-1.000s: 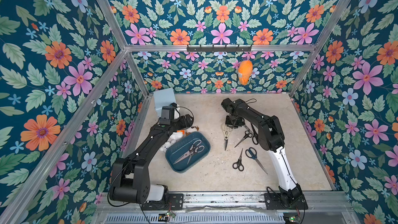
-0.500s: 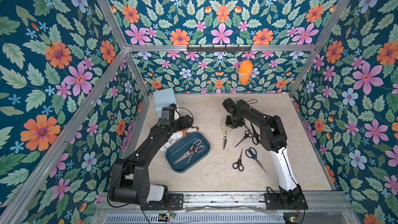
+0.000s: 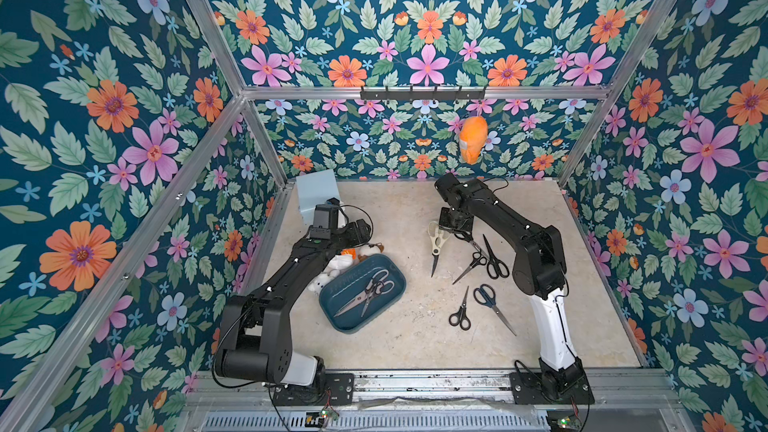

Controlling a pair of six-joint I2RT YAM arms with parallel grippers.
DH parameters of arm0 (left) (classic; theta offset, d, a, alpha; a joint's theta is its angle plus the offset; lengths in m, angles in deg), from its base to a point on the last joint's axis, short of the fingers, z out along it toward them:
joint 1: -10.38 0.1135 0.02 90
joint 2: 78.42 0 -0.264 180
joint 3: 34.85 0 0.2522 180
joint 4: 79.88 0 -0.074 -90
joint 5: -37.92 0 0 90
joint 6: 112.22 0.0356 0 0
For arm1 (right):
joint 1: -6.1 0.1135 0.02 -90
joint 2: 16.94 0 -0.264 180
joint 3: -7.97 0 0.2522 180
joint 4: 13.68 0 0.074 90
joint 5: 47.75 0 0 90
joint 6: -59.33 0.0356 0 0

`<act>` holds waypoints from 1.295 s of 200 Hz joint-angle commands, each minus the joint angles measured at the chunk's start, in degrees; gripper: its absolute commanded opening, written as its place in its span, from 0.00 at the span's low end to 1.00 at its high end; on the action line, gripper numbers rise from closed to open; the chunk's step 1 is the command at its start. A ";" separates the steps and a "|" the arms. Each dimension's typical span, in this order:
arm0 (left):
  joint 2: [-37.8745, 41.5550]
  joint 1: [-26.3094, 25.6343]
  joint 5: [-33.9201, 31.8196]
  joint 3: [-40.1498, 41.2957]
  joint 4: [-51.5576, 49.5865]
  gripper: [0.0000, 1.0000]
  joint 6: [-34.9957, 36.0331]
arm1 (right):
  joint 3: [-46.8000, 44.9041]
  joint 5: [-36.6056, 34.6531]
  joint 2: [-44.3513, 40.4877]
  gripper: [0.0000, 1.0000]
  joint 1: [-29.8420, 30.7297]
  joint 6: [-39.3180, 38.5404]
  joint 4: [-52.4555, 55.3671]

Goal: Put the scissors into the storage box
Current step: Pick up the scissors from the center of the board, then place the scissors in the storage box.

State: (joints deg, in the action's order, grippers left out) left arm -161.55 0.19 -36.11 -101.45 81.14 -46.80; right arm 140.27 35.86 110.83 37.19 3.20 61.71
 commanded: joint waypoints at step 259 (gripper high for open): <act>6.67 12.11 -2.09 3.79 7.68 0.95 -0.71 | -9.41 11.26 0.01 0.00 26.03 47.32 -16.37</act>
State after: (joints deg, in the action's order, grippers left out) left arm -155.17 11.99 -39.32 -97.76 87.13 -46.41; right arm 132.31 45.72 110.57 62.89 46.45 46.37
